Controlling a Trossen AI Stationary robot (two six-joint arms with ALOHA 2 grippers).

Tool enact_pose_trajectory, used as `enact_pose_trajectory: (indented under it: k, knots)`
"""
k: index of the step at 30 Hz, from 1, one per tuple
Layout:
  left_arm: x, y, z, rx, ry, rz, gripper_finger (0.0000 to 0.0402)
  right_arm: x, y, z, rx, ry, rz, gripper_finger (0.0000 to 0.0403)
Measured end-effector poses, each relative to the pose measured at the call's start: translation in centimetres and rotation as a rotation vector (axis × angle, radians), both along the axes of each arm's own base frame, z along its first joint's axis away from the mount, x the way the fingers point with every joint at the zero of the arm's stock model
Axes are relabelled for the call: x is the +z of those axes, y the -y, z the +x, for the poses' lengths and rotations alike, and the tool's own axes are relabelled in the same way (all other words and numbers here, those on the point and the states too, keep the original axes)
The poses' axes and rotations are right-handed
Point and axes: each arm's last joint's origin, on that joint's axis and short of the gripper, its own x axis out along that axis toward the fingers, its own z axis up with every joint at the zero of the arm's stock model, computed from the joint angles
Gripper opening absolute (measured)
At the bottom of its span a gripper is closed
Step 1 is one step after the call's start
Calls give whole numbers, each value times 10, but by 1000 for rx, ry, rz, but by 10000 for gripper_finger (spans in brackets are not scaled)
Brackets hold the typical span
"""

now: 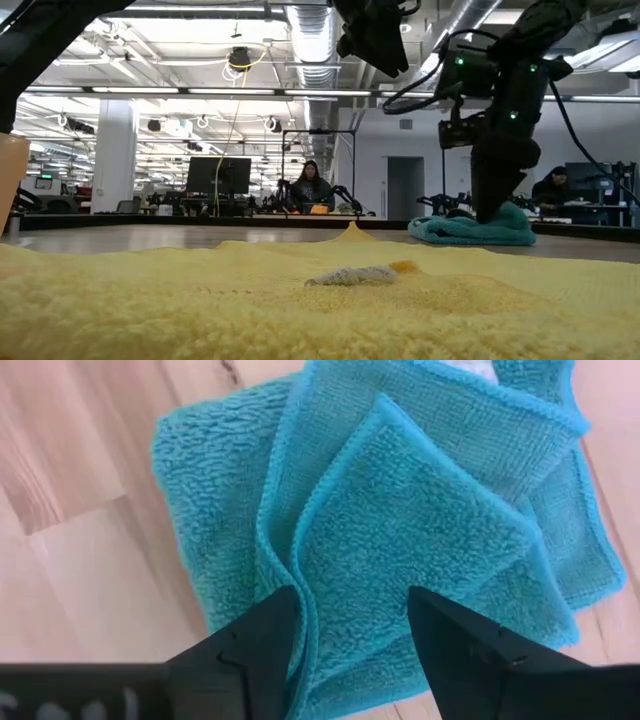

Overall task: Fold microfiber towels
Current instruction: Fold the blue microfiber towel

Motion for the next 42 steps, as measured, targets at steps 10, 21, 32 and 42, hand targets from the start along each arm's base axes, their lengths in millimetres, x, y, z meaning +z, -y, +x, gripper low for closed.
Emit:
enact_pose_trajectory:
  k: [10, 21, 32, 42]
  knots:
    - [0, 0, 0, 0, -1, 0, 146, -1, -7, 1, 123, -2, 60, 221]
    - [0, 0, 0, 0, -2, 0, 146, -1, -3, 0, 105, -14, 30, 186]
    - [0, 0, 0, 0, -2, 0, 146, 0, -1, 0, 126, -8, 23, 11]
    - [-1, 0, -1, 0, -16, -2, 146, 0, 8, -3, -62, -3, 28, 7]
